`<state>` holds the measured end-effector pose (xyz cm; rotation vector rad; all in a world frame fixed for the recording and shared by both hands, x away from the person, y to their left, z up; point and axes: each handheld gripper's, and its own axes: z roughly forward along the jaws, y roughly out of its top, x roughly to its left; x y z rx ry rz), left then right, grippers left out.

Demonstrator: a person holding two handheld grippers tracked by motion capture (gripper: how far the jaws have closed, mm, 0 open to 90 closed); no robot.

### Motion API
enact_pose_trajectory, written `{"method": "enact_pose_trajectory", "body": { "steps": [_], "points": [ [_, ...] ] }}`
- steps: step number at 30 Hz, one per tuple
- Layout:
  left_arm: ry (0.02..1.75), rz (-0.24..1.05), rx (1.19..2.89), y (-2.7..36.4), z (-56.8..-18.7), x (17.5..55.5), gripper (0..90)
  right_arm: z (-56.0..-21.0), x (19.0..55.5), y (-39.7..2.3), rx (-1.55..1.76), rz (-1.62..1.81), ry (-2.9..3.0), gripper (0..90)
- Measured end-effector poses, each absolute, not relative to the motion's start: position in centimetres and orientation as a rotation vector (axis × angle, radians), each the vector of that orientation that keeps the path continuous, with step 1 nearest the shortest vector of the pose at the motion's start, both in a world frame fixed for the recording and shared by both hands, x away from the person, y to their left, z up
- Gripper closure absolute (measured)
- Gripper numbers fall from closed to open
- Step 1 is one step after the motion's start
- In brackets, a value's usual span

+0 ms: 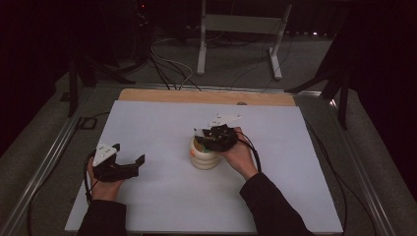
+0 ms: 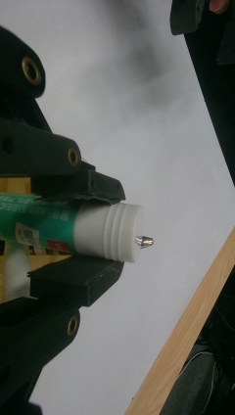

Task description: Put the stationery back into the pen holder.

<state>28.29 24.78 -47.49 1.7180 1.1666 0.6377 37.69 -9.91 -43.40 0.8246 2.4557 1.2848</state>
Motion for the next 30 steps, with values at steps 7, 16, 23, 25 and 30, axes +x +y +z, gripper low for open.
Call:
{"method": "enact_pose_trajectory", "body": {
  "steps": [7, 16, 23, 25, 30],
  "points": [
    [1.167, 0.639, 1.716, 24.75, -47.47, 28.29, 0.0, -43.53, 37.65, -10.14, 0.823, 1.283, 2.455, 63.5],
    [1.167, 0.639, 1.715, 24.75, -47.45, 28.24, 0.0, -43.67, 37.46, -10.44, 0.813, 1.262, 2.460, 63.1],
    [1.166, 0.640, 1.716, 24.73, -47.45, 28.25, 0.0, -43.63, 37.15, -10.47, 0.780, 1.229, 2.462, 62.8],
    [1.168, 0.639, 1.715, 24.73, -47.46, 28.24, 0.0, -43.66, 37.11, -10.49, 0.780, 1.227, 2.463, 62.5],
    [1.168, 0.640, 1.715, 24.72, -47.46, 28.24, 0.0, -43.96, 37.01, -10.78, 0.778, 1.220, 2.471, 61.9]
  ]
}}
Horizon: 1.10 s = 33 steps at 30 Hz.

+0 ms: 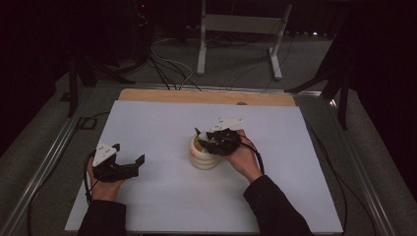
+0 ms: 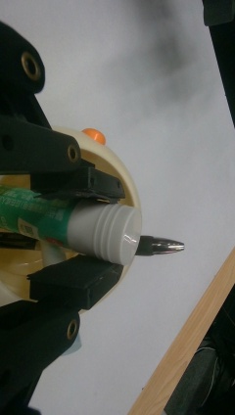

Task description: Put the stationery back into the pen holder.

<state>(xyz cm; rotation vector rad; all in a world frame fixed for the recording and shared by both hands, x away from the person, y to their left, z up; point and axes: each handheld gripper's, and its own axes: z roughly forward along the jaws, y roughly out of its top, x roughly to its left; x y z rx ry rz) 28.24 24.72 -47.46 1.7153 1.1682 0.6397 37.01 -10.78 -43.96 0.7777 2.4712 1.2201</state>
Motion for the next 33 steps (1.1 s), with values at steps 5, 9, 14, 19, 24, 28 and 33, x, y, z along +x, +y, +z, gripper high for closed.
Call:
{"method": "enact_pose_trajectory", "body": {
  "steps": [5, 9, 14, 19, 24, 28, 33],
  "points": [
    [1.167, 0.638, 1.718, 24.7, -47.5, 28.3, 0.0, -44.1, 36.9, -10.9, 0.779, 1.212, 2.471, 62.0],
    [1.168, 0.638, 1.715, 24.7, -47.5, 28.3, 0.0, -44.1, 36.9, -10.9, 0.775, 1.209, 2.473, 61.8],
    [1.169, 0.640, 1.715, 24.7, -47.4, 28.2, 0.0, -44.3, 36.8, -10.8, 0.774, 1.206, 2.478, 61.4],
    [1.169, 0.639, 1.715, 24.7, -47.5, 28.2, 0.0, -44.1, 36.8, -10.9, 0.775, 1.268, 2.478, 43.2],
    [1.166, 0.637, 1.719, 24.7, -47.5, 28.3, 0.0, -43.2, 36.8, -11.6, 0.828, 1.420, 2.416, 14.9],
    [1.167, 0.637, 1.720, 24.7, -47.5, 28.3, 0.0, -43.0, 36.9, -11.7, 0.854, 1.400, 2.388, 6.3],
    [1.168, 0.637, 1.719, 24.7, -47.5, 28.3, 0.0, -42.9, 37.0, -12.0, 0.880, 1.386, 2.371, 2.9]
  ]
}}
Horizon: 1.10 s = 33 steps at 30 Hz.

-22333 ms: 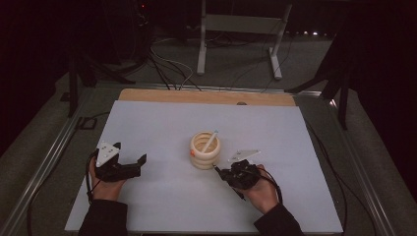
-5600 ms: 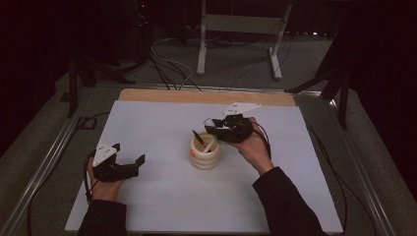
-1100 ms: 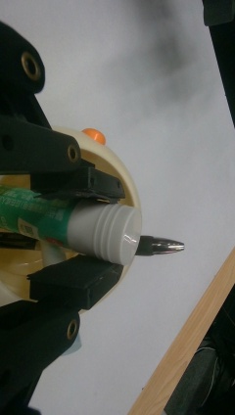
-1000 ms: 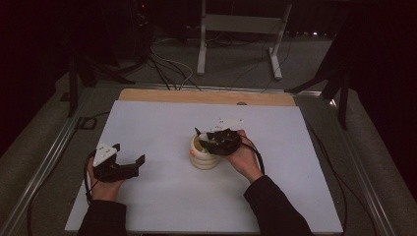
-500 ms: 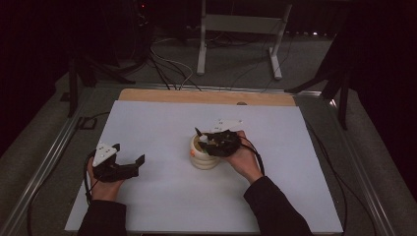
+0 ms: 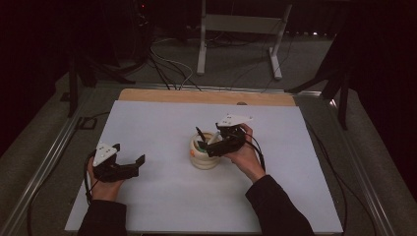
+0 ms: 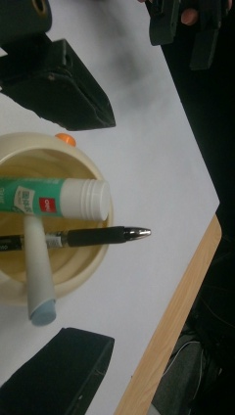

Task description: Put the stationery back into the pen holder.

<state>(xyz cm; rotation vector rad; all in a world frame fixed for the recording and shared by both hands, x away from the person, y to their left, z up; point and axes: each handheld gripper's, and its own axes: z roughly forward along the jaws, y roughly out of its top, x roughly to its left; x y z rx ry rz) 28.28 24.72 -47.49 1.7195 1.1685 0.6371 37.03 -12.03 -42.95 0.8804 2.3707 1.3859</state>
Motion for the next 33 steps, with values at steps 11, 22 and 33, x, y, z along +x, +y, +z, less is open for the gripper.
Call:
{"method": "enact_pose_trajectory", "body": {
  "steps": [11, 22, 33],
  "points": [
    [1.171, 0.638, 1.716, 24.8, -47.4, 28.3, 0.0, -42.5, 37.3, -13.4, 0.908, 1.376, 2.348, 1.0],
    [1.173, 0.641, 1.707, 25.0, -47.4, 28.2, 0.0, -42.1, 37.4, -15.2, 0.929, 1.365, 2.319, 0.9],
    [1.172, 0.643, 1.701, 25.0, -47.3, 28.1, 0.0, -42.2, 37.2, -17.7, 0.979, 1.323, 2.267, 0.9]
  ]
}}
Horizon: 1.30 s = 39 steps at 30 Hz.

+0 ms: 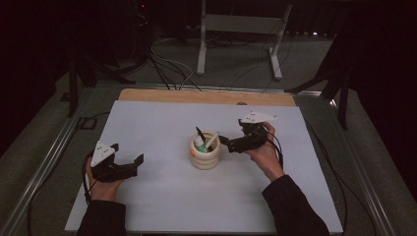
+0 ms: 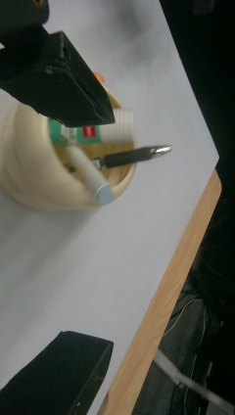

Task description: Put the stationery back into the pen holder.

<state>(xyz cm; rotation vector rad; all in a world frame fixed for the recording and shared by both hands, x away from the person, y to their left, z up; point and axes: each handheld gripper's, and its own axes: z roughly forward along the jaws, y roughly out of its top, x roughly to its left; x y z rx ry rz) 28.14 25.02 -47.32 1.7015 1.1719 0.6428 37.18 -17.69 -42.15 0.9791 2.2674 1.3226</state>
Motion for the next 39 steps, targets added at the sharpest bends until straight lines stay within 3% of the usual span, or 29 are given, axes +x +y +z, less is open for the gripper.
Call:
{"method": "enact_pose_trajectory", "body": {
  "steps": [13, 39],
  "points": [
    [1.174, 0.653, 1.679, 25.5, -47.0, 27.9, 0.0, -42.1, 35.6, -20.9, 1.072, 1.297, 2.197, 0.1],
    [1.157, 0.676, 1.652, 26.0, -46.5, 27.4, 0.0, -45.8, 30.4, -28.0, 1.148, 1.268, 2.045, 0.1]
  ]
}}
